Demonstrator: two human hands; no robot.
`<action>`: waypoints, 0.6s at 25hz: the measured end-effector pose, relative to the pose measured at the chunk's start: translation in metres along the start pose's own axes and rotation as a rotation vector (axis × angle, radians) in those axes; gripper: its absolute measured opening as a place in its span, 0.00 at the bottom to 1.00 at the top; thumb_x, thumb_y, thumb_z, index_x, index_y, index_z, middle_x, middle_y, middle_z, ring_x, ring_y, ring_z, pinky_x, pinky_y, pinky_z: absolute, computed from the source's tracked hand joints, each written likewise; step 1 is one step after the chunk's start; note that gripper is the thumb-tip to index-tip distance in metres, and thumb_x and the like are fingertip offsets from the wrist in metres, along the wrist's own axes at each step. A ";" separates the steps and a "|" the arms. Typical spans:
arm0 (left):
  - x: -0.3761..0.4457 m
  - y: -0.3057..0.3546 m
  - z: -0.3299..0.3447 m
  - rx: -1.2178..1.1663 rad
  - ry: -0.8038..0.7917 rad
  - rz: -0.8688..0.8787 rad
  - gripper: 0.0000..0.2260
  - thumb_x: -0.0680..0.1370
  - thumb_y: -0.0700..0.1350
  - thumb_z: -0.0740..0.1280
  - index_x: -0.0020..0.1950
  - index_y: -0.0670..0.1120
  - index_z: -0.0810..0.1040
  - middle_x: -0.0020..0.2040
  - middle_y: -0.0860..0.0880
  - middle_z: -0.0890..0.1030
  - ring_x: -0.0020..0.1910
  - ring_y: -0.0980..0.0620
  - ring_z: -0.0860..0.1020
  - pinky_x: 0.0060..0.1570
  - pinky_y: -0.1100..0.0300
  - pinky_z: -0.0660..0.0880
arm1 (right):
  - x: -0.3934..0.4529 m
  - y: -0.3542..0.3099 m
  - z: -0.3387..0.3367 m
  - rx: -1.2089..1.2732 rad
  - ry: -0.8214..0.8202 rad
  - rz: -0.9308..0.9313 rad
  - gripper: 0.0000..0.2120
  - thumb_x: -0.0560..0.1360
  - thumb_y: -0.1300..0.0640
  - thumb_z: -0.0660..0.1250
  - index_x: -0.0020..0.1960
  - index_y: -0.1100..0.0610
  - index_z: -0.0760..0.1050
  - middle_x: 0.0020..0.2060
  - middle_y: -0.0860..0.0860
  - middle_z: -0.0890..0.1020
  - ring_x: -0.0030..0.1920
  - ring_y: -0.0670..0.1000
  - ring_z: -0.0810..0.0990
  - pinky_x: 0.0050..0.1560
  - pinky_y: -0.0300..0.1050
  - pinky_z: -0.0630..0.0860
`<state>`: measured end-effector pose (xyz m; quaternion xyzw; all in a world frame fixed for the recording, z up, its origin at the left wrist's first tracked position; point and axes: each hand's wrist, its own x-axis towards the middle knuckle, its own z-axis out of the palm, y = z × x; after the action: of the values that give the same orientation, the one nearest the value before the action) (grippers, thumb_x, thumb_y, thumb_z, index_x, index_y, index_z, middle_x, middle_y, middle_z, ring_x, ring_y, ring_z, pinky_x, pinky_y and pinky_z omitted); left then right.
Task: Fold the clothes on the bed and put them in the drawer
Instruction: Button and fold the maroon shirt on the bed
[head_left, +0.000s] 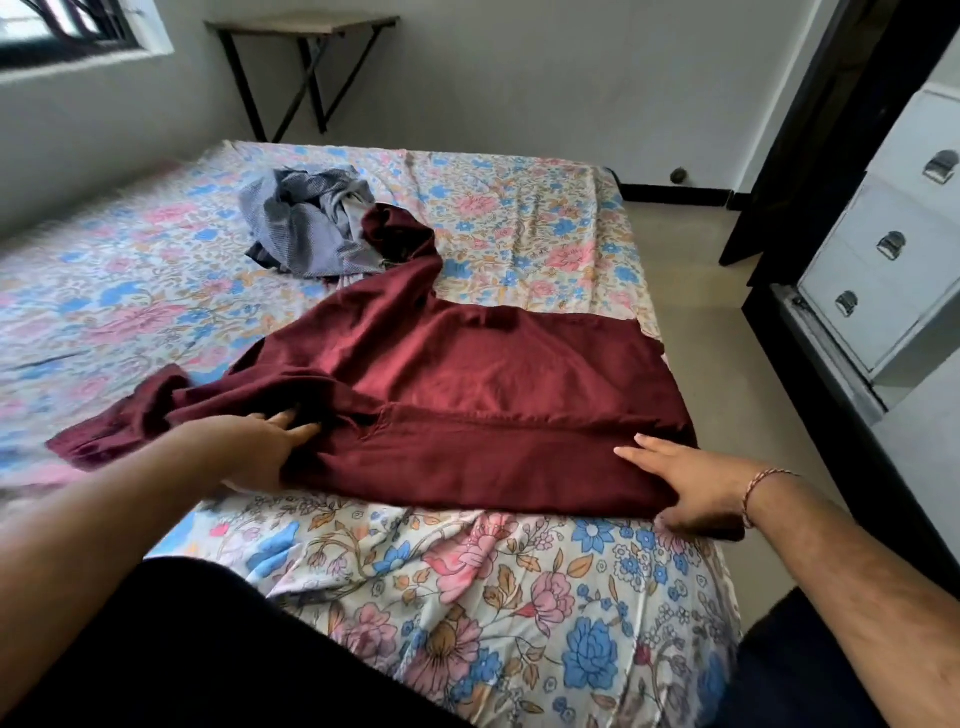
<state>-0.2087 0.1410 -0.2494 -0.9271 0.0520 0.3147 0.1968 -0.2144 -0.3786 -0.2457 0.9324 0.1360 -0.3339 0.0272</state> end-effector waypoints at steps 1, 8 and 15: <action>-0.004 -0.001 -0.008 -0.072 -0.031 0.022 0.47 0.77 0.62 0.70 0.85 0.56 0.42 0.86 0.44 0.47 0.82 0.40 0.59 0.79 0.47 0.60 | 0.001 -0.003 -0.001 0.000 0.061 0.014 0.48 0.74 0.40 0.73 0.84 0.45 0.48 0.83 0.48 0.49 0.82 0.51 0.53 0.81 0.54 0.56; -0.015 -0.054 -0.019 -0.605 0.662 -0.216 0.19 0.76 0.51 0.71 0.66 0.50 0.78 0.60 0.43 0.83 0.57 0.41 0.80 0.54 0.50 0.77 | 0.040 -0.161 -0.013 0.165 0.492 -0.410 0.32 0.77 0.44 0.70 0.78 0.49 0.66 0.75 0.48 0.70 0.74 0.52 0.70 0.76 0.48 0.66; -0.007 -0.080 0.057 -0.622 0.589 -0.459 0.25 0.74 0.53 0.73 0.70 0.51 0.75 0.66 0.44 0.75 0.67 0.37 0.72 0.60 0.41 0.74 | 0.099 -0.317 -0.032 0.239 0.487 -0.662 0.33 0.77 0.52 0.68 0.80 0.51 0.64 0.79 0.51 0.64 0.77 0.55 0.65 0.78 0.52 0.63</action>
<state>-0.2285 0.2370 -0.2602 -0.9791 -0.1971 -0.0120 -0.0484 -0.2075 -0.0464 -0.2706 0.8866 0.3909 -0.1080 -0.2226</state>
